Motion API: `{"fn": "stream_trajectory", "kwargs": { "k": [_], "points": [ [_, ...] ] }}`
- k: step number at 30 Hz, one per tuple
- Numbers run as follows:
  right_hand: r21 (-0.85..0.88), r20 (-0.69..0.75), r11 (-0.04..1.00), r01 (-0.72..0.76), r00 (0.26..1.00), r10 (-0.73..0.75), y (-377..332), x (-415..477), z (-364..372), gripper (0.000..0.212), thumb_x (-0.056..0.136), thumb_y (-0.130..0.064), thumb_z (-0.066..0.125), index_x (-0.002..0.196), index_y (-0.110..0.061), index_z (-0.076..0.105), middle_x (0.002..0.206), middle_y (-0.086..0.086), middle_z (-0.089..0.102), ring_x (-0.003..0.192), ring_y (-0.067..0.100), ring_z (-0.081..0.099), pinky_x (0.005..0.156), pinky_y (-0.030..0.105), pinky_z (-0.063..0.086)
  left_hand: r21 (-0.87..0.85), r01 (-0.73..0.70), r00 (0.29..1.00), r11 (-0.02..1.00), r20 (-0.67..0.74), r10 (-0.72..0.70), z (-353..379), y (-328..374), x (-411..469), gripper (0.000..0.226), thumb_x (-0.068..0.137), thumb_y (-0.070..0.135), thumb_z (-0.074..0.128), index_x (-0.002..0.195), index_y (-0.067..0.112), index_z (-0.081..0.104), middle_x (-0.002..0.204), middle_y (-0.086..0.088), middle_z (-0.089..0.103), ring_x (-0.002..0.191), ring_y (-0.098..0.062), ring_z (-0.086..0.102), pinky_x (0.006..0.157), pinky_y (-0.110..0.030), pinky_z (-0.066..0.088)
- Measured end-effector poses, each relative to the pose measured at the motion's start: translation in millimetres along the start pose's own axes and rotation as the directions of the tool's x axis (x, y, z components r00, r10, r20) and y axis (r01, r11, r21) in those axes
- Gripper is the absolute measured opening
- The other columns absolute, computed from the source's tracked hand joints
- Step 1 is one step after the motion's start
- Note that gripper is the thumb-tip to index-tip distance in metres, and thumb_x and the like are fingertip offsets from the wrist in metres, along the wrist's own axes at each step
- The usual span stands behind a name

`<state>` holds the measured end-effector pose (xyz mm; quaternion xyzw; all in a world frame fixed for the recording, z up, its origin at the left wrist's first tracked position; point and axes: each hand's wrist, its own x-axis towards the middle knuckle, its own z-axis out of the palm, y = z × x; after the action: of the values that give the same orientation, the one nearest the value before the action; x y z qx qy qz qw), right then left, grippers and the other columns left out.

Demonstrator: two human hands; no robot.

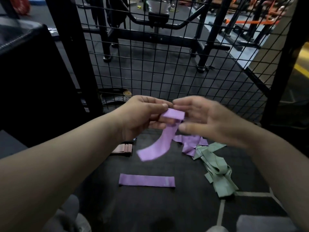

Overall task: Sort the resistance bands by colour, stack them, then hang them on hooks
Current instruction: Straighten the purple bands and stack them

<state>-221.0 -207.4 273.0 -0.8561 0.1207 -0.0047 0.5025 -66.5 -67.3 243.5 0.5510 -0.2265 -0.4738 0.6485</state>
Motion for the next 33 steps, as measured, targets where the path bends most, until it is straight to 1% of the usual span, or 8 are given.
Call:
{"fn": "stream_trajectory", "kwargs": {
  "k": [2,6,13,17,20,26,30,33],
  "points": [
    [-0.009,0.013,0.999,0.034,0.999,-0.034,3.3,1.5,12.5,0.056,0.083,0.000,0.074,0.133,-0.019,0.054,0.124,-0.001,0.066,0.112,0.011,0.067,0.096,0.032,0.054,-0.052,0.029,0.999,0.998,0.046,-0.027,-0.6,0.8,-1.6,0.033,0.092,-0.012,0.037,0.106,-0.004,0.066,0.088,-0.015,0.074,0.074,-0.022,0.074,0.055,-0.023,0.057],
    [0.016,-0.240,0.998,0.062,0.969,-0.056,9.0,10.3,22.2,0.031,0.092,-0.004,0.067,0.119,-0.016,0.061,0.110,0.002,0.073,0.102,0.016,0.071,0.093,0.045,0.056,-0.113,0.093,0.991,0.989,0.111,-0.080,-6.1,4.9,-1.8,0.053,0.078,-0.013,0.026,0.116,-0.006,0.062,0.110,-0.023,0.070,0.093,-0.031,0.072,0.076,-0.030,0.059],
    [0.240,-0.341,0.971,-0.004,0.936,0.088,0.9,14.9,24.3,0.013,0.102,-0.013,0.052,0.101,-0.004,0.061,0.075,0.017,0.070,0.071,0.029,0.073,0.072,0.045,0.061,0.099,0.034,0.999,0.995,0.021,-0.036,-7.9,6.3,-0.4,0.036,0.082,-0.011,0.046,0.108,-0.001,0.069,0.087,-0.007,0.070,0.062,-0.012,0.056,0.051,-0.022,0.038],
    [0.381,-0.293,0.924,-0.019,0.946,0.140,-3.0,14.5,19.0,0.014,0.101,-0.015,0.053,0.095,-0.009,0.063,0.079,0.016,0.066,0.069,0.024,0.065,0.063,0.034,0.051,0.236,-0.026,0.999,0.971,-0.018,0.031,-9.0,-3.9,4.9,0.021,0.068,0.010,0.069,0.087,0.017,0.074,0.086,-0.001,0.070,0.082,-0.017,0.056,0.075,-0.032,0.041],
    [0.474,-0.216,0.878,-0.068,0.958,0.191,-5.9,13.9,13.7,0.012,0.100,-0.020,0.054,0.097,-0.011,0.062,0.088,0.016,0.067,0.075,0.027,0.064,0.065,0.035,0.050,0.202,-0.079,0.997,0.976,0.014,0.078,-9.4,-9.4,5.3,0.014,0.076,0.009,0.074,0.089,0.007,0.069,0.090,-0.006,0.071,0.089,-0.016,0.063,0.093,-0.033,0.047],
    [0.238,-0.342,0.971,-0.028,0.933,0.111,-1.8,13.5,13.5,0.021,0.094,-0.032,0.064,0.095,-0.012,0.070,0.090,0.013,0.073,0.077,0.018,0.066,0.074,0.038,0.056,0.295,-0.173,0.985,0.940,0.057,0.163,-5.7,-12.5,2.9,0.011,0.091,0.002,0.063,0.097,-0.008,0.065,0.086,-0.013,0.067,0.079,-0.020,0.061,0.079,-0.030,0.051],
    [0.246,-0.433,0.969,-0.021,0.892,0.129,-0.9,14.3,15.7,0.016,0.095,-0.024,0.064,0.095,-0.009,0.069,0.082,0.010,0.072,0.071,0.020,0.066,0.072,0.044,0.058,0.302,-0.158,0.987,0.940,0.080,0.140,-5.0,-12.2,1.9,0.004,0.091,0.006,0.065,0.092,0.004,0.068,0.081,-0.010,0.065,0.071,-0.019,0.056,0.068,-0.030,0.048],
    [0.310,-0.458,0.950,-0.033,0.871,0.180,0.1,15.7,12.7,0.017,0.096,-0.025,0.062,0.087,-0.012,0.069,0.077,0.007,0.069,0.067,0.016,0.063,0.061,0.031,0.053,0.277,-0.121,0.989,0.953,0.111,0.094,-5.9,-11.8,1.6,0.003,0.089,0.010,0.067,0.089,0.009,0.069,0.081,-0.009,0.066,0.072,-0.021,0.056,0.067,-0.030,0.047]
  ]
}}
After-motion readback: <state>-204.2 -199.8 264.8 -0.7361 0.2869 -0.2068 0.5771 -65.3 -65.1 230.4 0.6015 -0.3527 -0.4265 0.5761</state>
